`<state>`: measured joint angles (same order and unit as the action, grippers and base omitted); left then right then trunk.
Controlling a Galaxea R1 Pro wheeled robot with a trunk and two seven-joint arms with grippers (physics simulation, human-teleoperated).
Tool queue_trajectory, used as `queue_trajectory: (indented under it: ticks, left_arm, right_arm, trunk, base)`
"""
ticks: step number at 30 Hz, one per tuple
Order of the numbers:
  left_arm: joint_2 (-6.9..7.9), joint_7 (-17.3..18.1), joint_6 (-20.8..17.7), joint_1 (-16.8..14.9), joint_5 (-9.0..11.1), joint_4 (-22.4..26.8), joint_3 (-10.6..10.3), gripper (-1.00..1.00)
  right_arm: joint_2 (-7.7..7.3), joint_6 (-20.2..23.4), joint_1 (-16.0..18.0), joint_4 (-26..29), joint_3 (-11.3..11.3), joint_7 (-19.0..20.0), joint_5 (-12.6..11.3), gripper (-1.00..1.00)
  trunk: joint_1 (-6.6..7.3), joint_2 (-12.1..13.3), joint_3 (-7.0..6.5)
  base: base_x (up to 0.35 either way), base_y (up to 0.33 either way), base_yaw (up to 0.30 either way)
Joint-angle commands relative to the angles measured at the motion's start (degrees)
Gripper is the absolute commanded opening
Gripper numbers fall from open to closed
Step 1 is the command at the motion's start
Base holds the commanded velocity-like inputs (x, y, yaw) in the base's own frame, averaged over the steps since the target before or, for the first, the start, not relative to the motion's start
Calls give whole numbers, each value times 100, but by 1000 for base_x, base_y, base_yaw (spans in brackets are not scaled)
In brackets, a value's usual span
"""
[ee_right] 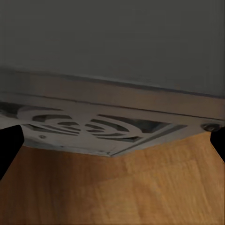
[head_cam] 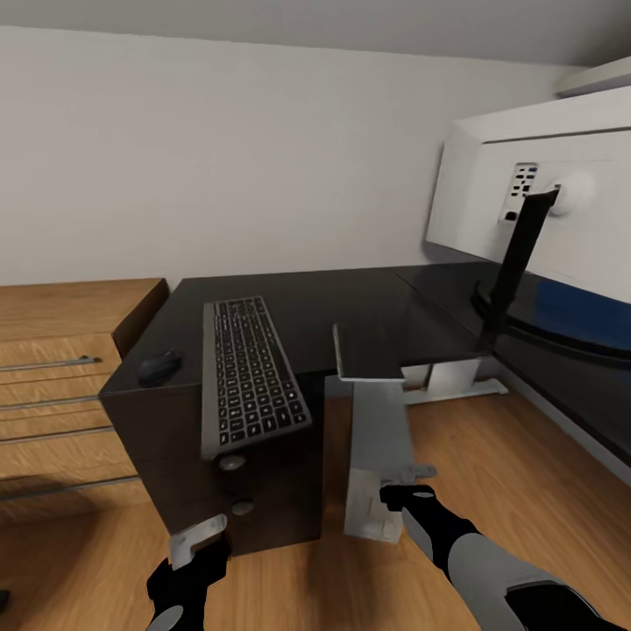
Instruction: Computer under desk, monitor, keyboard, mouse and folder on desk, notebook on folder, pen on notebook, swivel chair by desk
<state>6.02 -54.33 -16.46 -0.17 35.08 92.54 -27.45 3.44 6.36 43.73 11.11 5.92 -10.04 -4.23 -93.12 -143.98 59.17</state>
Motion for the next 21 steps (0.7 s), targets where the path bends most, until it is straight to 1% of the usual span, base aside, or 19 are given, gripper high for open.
queue_trajectory:
  ticks: [1,4,5,8,10,21]
  left_arm:
    - [4,-30,-33,-4,17,8,-7,100]
    - [4,-26,-38,-3,23,2,-12,100]
    - [-1,-25,-40,-3,23,1,-42,100]
    - [3,-29,-37,-4,13,1,-217,100]
    - [3,-31,-35,-4,11,1,-266,100]
    - [4,-33,-33,-2,8,1,-320,100]
  right_arm:
    - [-1,35,4,23,41,-34,-7,100]
    - [-1,32,4,23,41,-34,-7,100]
    - [-1,32,4,23,41,-34,-7,100]
    - [-1,32,4,23,41,-34,-7,100]
    - [-1,32,4,23,41,-34,-7,100]
    - [-1,32,4,23,41,-34,-7,100]
  trunk:
    - [-2,-2,4]
    - [-2,-2,4]
    - [-2,-2,4]
    - [-2,-2,4]
    - [-2,-2,4]
    - [-2,-2,4]
  base:
    - [318,0,0]
    - [214,0,0]
    - [56,0,0]
    - [24,0,0]
    - [10,0,0]
    - [2,0,0]
